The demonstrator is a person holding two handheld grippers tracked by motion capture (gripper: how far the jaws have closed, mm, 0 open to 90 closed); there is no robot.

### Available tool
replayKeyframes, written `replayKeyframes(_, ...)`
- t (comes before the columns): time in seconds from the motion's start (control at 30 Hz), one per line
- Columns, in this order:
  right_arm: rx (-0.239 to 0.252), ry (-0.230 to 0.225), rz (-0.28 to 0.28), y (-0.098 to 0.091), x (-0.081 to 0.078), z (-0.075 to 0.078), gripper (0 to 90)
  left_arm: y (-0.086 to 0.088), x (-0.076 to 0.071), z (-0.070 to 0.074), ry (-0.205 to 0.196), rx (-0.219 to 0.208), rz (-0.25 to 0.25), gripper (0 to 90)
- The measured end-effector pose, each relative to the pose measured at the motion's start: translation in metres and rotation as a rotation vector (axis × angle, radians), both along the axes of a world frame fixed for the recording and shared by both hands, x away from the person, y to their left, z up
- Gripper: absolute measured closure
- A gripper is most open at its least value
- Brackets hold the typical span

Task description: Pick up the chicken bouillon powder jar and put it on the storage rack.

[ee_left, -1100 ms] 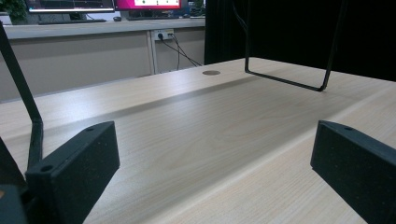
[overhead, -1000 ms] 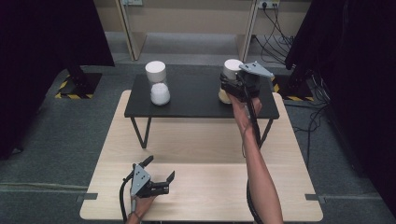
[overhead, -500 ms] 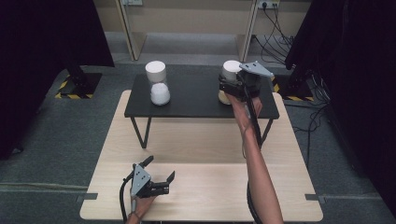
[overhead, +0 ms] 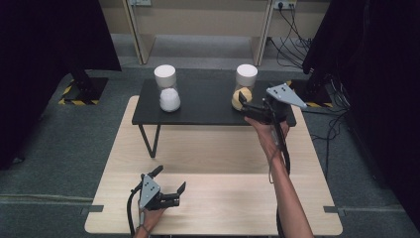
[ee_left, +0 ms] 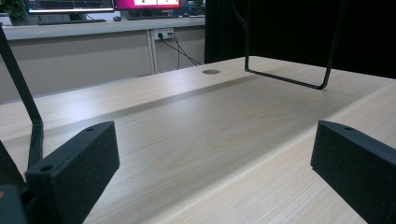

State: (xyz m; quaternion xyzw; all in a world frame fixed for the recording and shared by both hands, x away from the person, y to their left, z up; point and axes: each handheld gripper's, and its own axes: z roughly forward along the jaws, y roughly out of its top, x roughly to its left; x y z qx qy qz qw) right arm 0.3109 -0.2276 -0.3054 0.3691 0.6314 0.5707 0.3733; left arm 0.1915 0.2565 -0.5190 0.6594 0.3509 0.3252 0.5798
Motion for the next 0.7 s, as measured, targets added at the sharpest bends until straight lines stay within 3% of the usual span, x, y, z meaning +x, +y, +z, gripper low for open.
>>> replayKeyframes(0.17, 0.036, -0.031, 0.0, -0.012, -0.022, -0.023, 0.0, 0.0, 0.0, 0.0, 0.002, -0.004, 0.002, 0.3)
replayKeyframes(0.47, 0.075, 0.001, 0.039, -0.032, -0.052, -0.048, 0.0, -0.001, 0.0, 0.0, 0.0, 0.004, 0.003, 0.3)
replayKeyframes(0.7, 0.074, 0.013, 0.104, -0.051, -0.072, -0.075, 0.1, -0.001, 0.0, 0.0, 0.001, 0.006, 0.002, 0.2)
